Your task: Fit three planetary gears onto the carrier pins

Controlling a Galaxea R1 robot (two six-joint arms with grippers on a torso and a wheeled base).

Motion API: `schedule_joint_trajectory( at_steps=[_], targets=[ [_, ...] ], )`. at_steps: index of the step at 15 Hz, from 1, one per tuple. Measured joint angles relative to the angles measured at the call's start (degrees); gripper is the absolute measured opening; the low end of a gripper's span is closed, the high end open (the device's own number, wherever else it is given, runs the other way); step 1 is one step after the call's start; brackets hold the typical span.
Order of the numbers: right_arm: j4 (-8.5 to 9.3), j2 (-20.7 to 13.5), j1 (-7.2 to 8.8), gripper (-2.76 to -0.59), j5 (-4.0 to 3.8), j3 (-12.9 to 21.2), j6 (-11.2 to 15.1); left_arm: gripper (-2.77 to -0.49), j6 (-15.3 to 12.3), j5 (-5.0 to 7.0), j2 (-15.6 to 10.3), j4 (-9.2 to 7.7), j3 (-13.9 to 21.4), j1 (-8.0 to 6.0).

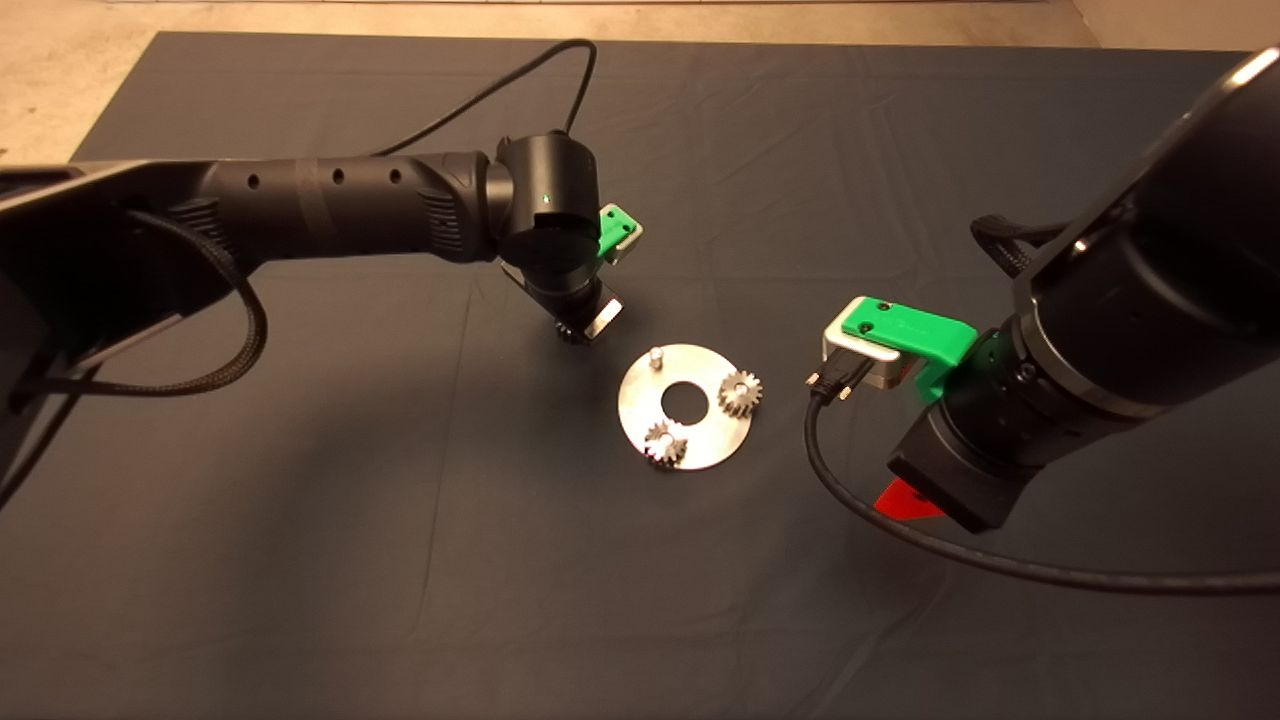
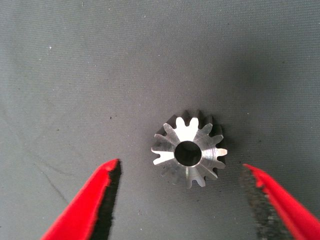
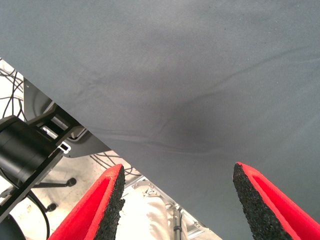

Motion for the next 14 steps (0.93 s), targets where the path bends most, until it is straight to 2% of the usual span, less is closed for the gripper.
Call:
schedule_joint_trajectory(
  at_steps=[4, 8, 14],
  targets=[
    [0.04, 0.0, 0.0, -1.76, 0.0, 0.05, 0.0, -1.51, 0.61, 0.0, -0.33, 0.04, -0.27, 0.01],
    [0.04, 0.0, 0.0, -1.76, 0.88, 0.05, 0.0, -1.51, 0.78, 0.0, -0.46, 0.06, -0.38, 0.01],
    [0.22, 0.28, 0.0, -1.76, 0.89, 0.16, -0.01, -1.51, 0.88, 0.0, -0.46, 0.06, -0.38, 0.04]
  ],
)
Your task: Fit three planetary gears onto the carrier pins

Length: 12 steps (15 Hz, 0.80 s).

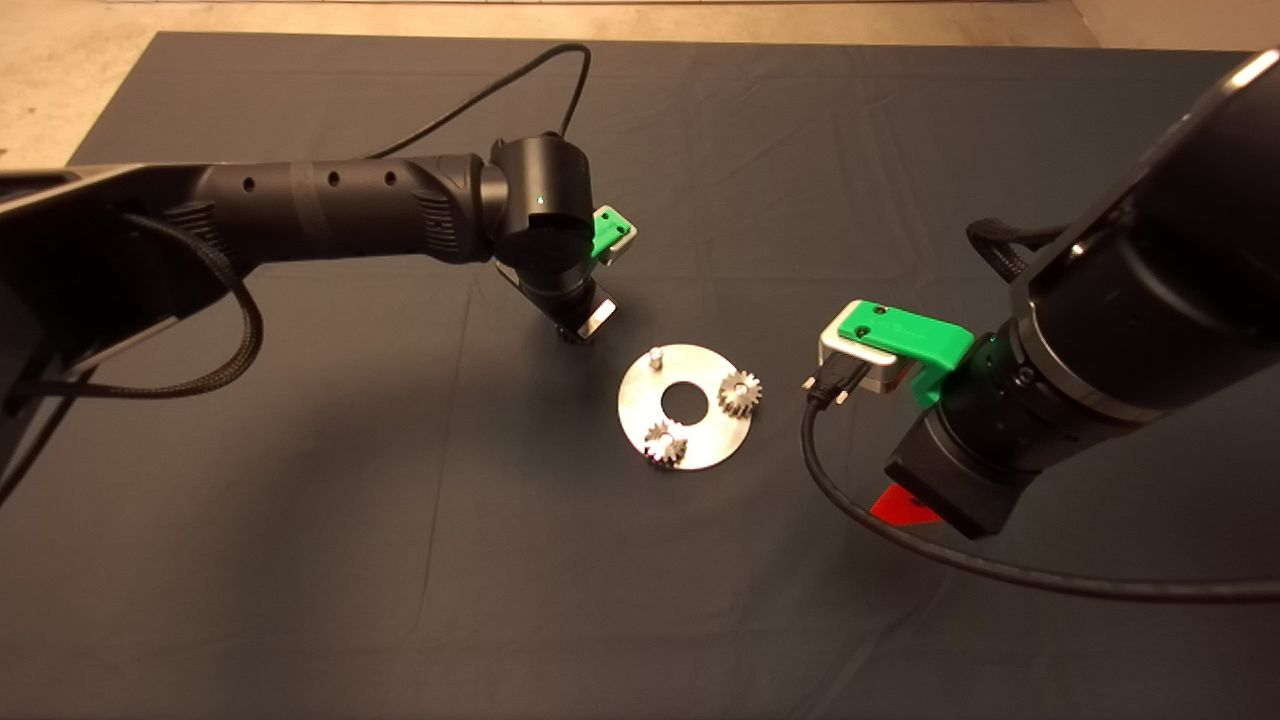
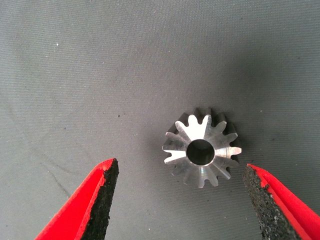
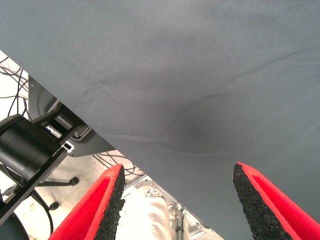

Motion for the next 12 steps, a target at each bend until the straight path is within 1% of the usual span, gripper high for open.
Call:
schedule_joint_trajectory(
  at_steps=[4, 5, 8, 9, 12],
  targets=[
    [0.13, 0.06, -0.59, -1.76, -0.01, 0.02, -0.02, -1.51, 0.01, 0.0, 0.0, 0.0, 0.0, 0.02],
    [0.13, 0.06, -1.05, -1.76, -0.03, 0.0, 0.0, -1.51, 0.04, 0.0, 0.0, 0.0, 0.0, 0.02],
    [0.15, 0.09, -4.35, -1.76, -0.18, 0.0, -0.02, -1.51, 0.04, 0.0, 0.0, 0.11, 0.0, 0.29],
    [0.15, 0.09, -4.62, -1.76, -0.32, 0.0, -0.02, -1.51, 0.01, 0.0, 0.0, 0.16, 0.0, 0.46],
    [0.15, 0.09, -4.57, -1.76, -0.44, 0.0, -0.02, -1.51, 0.01, 0.0, 0.0, 0.18, 0.0, 0.61]
  ],
)
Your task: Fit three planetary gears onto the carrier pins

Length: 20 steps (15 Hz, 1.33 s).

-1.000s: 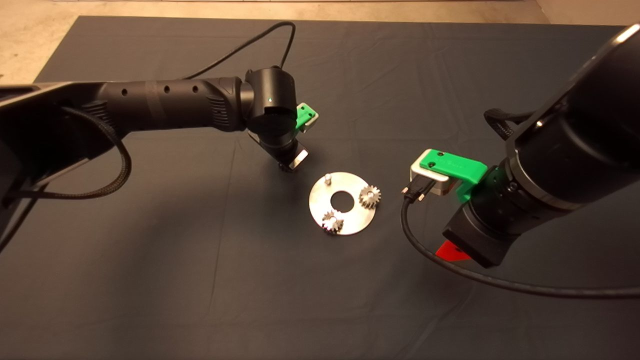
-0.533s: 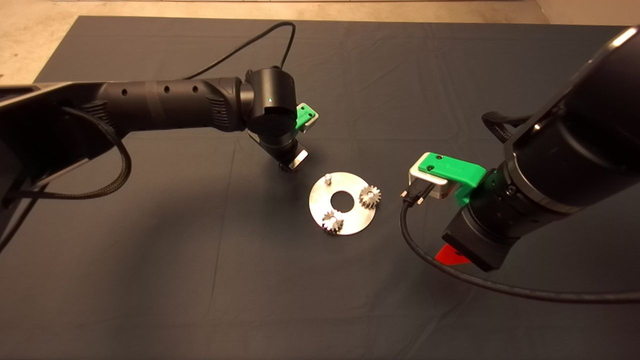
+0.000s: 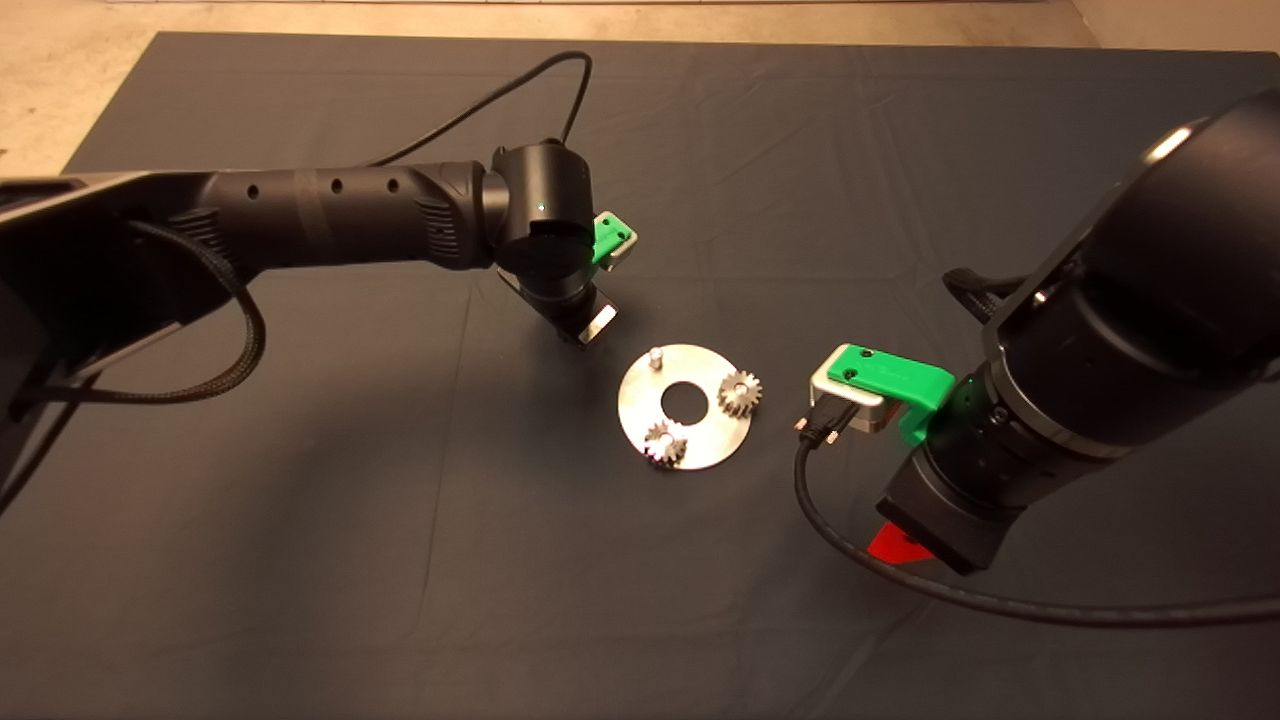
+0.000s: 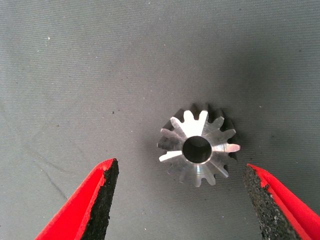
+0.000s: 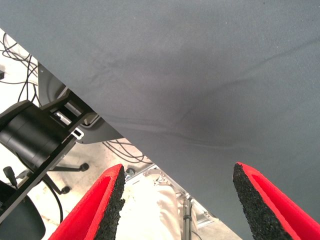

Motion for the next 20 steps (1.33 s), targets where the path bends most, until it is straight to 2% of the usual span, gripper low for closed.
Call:
schedule_joint_trajectory(
  at_steps=[4, 13, 20],
  targets=[
    [0.0, 0.0, 0.01, -1.76, -0.01, 0.0, -0.02, -1.51, -0.04, 0.0, 0.0, 0.0, 0.0, 0.1],
    [0.02, 0.74, 0.01, -1.76, -0.01, 0.0, 0.0, -1.51, -0.12, -0.02, -0.02, 0.01, -1.93, 1.27],
    [0.02, 1.12, 0.01, -1.76, 0.02, 0.0, 0.0, -1.51, -0.15, -0.1, -0.13, -0.05, -2.9, 1.29]
  ],
)
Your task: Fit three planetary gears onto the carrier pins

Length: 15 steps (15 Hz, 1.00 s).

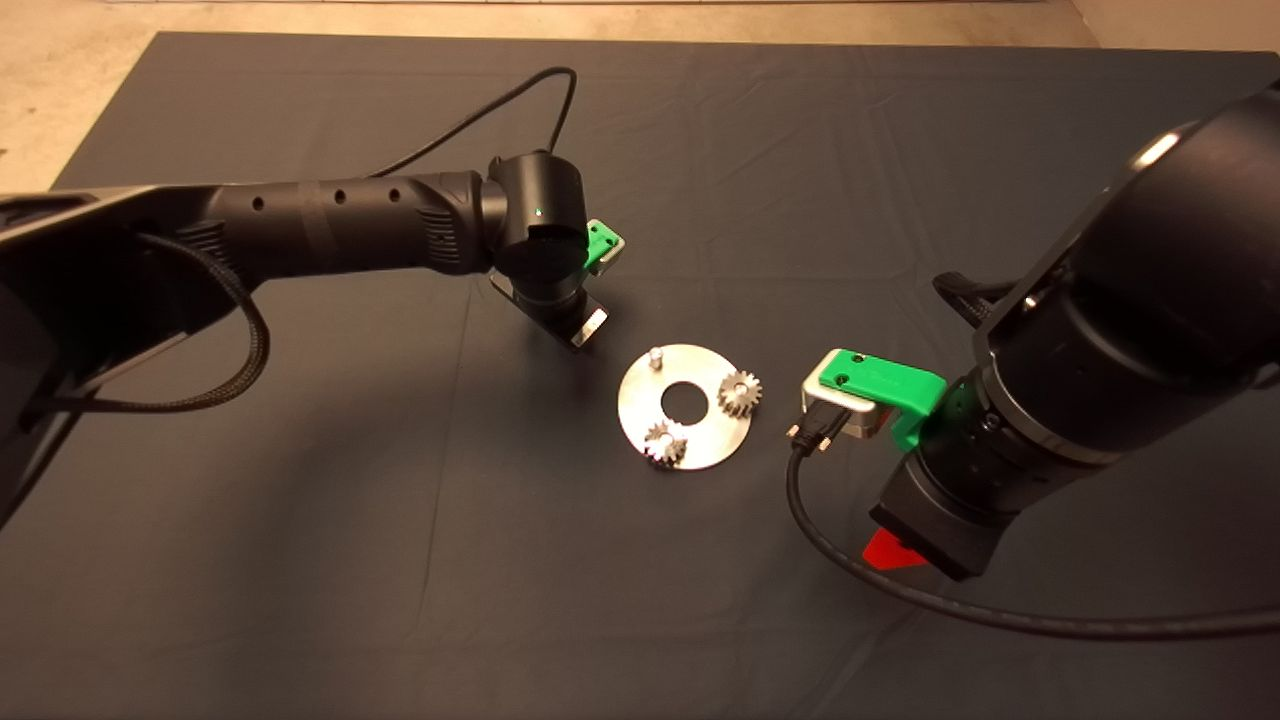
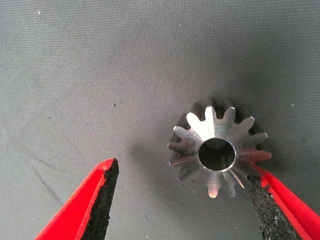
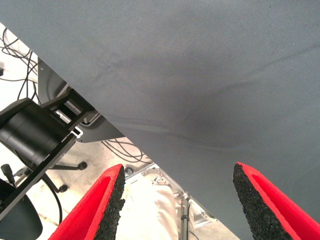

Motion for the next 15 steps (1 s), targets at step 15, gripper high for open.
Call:
schedule_joint_trajectory(
  at_steps=[15],
  targets=[
    [0.0, 0.76, 0.0, -1.76, 0.0, 0.0, 0.0, -1.51, -3.94, 0.15, 0.98, 0.0, -0.33, -0.02]
  ],
)
